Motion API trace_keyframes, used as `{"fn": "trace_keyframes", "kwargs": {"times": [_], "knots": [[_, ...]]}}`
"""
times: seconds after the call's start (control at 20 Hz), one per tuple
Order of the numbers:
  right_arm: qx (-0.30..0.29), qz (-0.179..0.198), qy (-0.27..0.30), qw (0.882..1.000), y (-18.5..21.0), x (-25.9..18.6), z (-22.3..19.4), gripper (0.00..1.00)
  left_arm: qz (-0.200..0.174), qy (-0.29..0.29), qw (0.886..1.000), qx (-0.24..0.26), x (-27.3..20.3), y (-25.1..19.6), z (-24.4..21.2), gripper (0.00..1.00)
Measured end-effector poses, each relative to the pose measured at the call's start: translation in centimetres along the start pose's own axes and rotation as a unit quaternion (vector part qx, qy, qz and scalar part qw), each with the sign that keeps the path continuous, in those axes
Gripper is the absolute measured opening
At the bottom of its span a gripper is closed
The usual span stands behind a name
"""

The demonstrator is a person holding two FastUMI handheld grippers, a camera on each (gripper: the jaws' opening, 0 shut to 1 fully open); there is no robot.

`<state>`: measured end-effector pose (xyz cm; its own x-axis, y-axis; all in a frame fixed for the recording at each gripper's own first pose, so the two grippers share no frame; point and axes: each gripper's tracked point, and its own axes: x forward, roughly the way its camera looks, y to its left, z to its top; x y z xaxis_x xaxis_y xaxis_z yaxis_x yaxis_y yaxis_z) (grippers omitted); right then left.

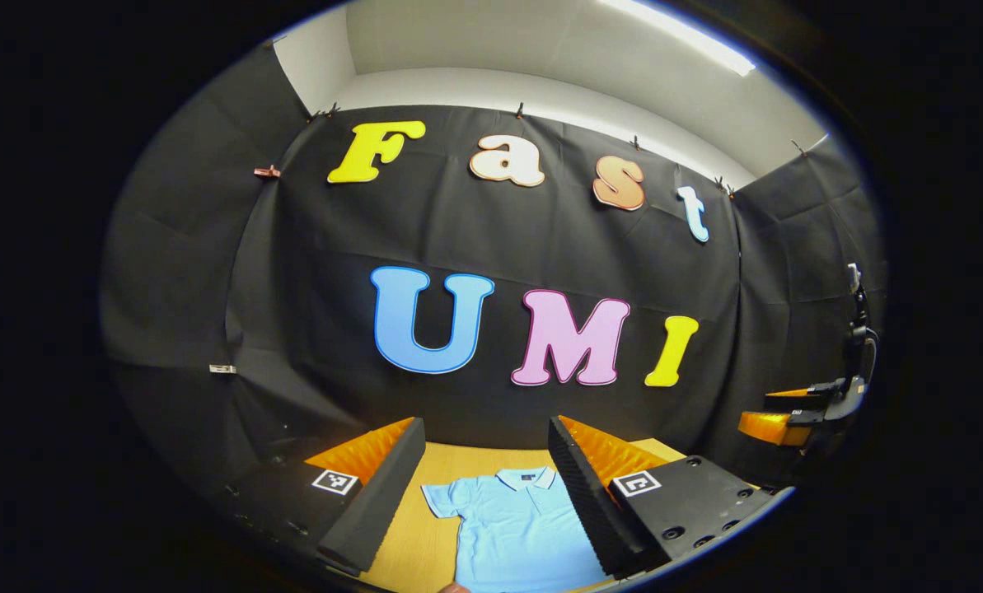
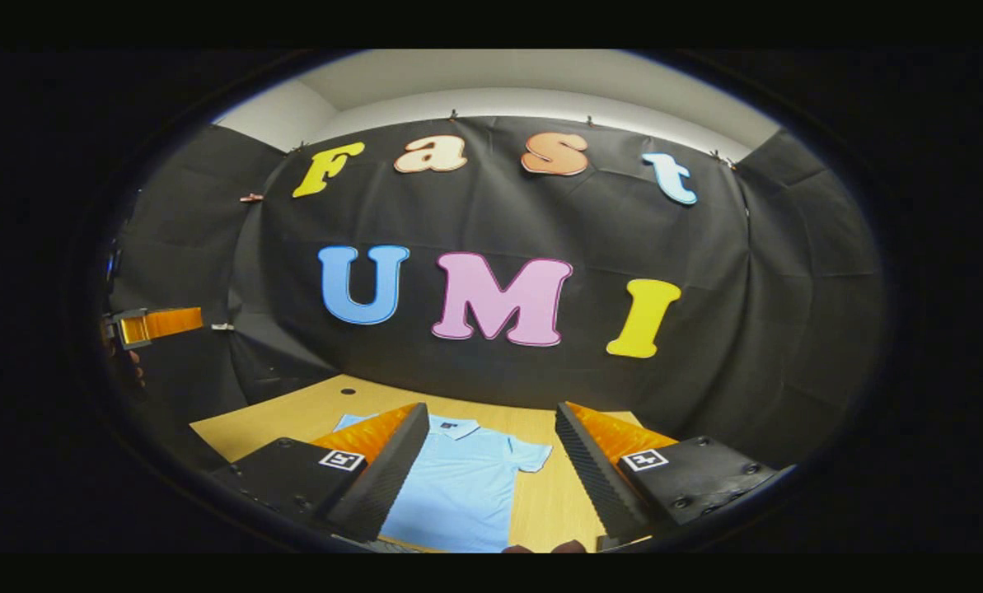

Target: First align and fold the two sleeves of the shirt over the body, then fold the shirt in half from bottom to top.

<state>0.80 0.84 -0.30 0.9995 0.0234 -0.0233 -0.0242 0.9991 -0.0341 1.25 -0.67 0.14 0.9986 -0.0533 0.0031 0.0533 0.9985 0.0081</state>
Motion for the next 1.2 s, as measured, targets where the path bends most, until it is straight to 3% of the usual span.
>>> {"fn": "trace_keyframes", "kwargs": {"times": [0.35,0.65,0.9,1.2], "knots": [[0.005,0.008,-0.002,1.000,0.1,1.5,0.3,0.97,0.006,-0.001,1.000,-0.001,0.3,0.7,-0.2,0.97],[-0.001,0.014,0.031,0.999,-1.5,5.4,-3.1,0.95,0.020,0.007,1.000,-0.019,1.3,0.9,-1.0,0.96],[-0.021,0.003,0.053,0.998,-5.3,12.4,-7.4,0.96,0.023,0.018,0.999,-0.015,4.1,0.0,-1.9,0.97],[0.014,0.019,0.131,0.991,-9.5,25.0,-18.3,0.97,0.061,0.052,0.996,-0.025,10.1,-0.4,-4.5,0.96]]}}
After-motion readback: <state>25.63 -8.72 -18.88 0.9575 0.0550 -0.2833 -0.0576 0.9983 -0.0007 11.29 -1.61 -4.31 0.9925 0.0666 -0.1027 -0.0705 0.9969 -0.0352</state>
